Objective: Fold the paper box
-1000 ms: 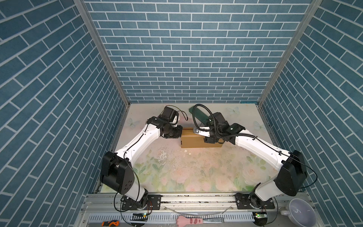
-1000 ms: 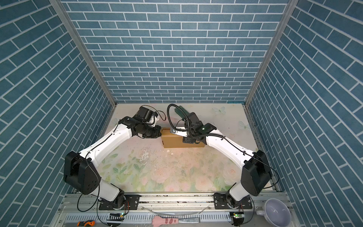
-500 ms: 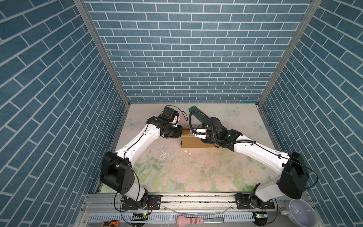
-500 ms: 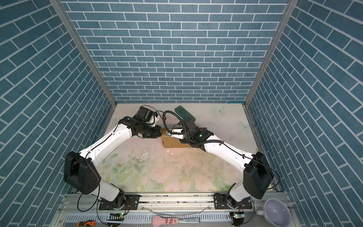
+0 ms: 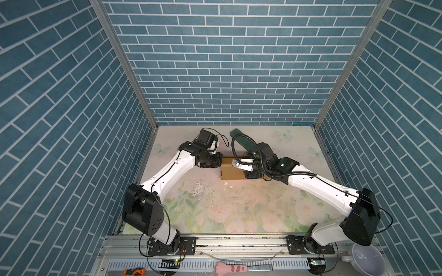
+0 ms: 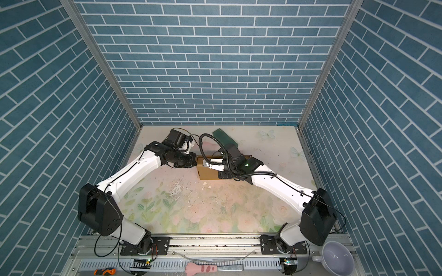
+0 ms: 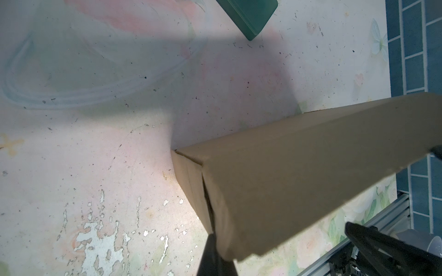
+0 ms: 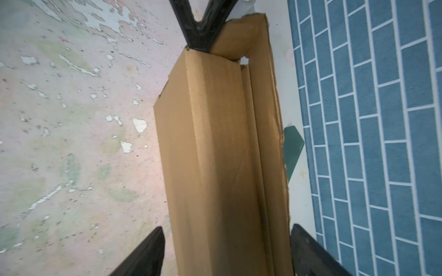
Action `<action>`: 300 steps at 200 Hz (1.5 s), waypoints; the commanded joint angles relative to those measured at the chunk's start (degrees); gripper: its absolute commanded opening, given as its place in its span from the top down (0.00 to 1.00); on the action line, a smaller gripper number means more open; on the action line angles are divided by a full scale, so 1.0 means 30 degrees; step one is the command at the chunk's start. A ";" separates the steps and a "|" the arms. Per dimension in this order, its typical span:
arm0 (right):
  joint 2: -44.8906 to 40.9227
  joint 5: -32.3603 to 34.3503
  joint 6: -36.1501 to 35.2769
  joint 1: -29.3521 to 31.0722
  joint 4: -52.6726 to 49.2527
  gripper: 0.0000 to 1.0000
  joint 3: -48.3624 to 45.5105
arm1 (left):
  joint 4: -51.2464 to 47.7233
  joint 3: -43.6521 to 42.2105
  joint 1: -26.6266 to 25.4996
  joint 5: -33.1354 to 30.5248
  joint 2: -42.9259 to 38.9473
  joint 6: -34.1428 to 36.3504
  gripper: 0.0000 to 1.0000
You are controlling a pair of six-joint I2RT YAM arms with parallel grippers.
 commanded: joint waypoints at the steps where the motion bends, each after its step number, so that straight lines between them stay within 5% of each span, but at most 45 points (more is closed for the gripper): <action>1: 0.0895 -0.0489 0.0645 -0.0065 -0.1799 0.14 0.1089 | -0.1293 -0.0449 -0.0091 -0.0306 0.0769 0.0224 1.00; 30: 0.1261 0.2728 -0.0988 0.0327 0.1364 0.20 -0.0336 | -0.1265 -0.0464 -0.0074 -0.0244 0.0810 0.0264 1.00; 100: 0.0638 0.6052 -0.2697 0.1193 0.7155 0.43 -0.3365 | -0.0941 -0.0283 -0.0107 0.0131 0.1084 0.0207 1.00; 219: 0.0737 0.5508 -0.1900 0.1395 0.7899 0.50 -0.5078 | -0.0362 -0.0536 0.0587 0.1225 -0.0305 0.0686 0.94; 300: 0.0781 0.4848 -0.1457 0.1067 0.7210 0.51 -0.4631 | -0.0477 -0.0132 0.1605 0.2358 -0.2091 0.1082 0.67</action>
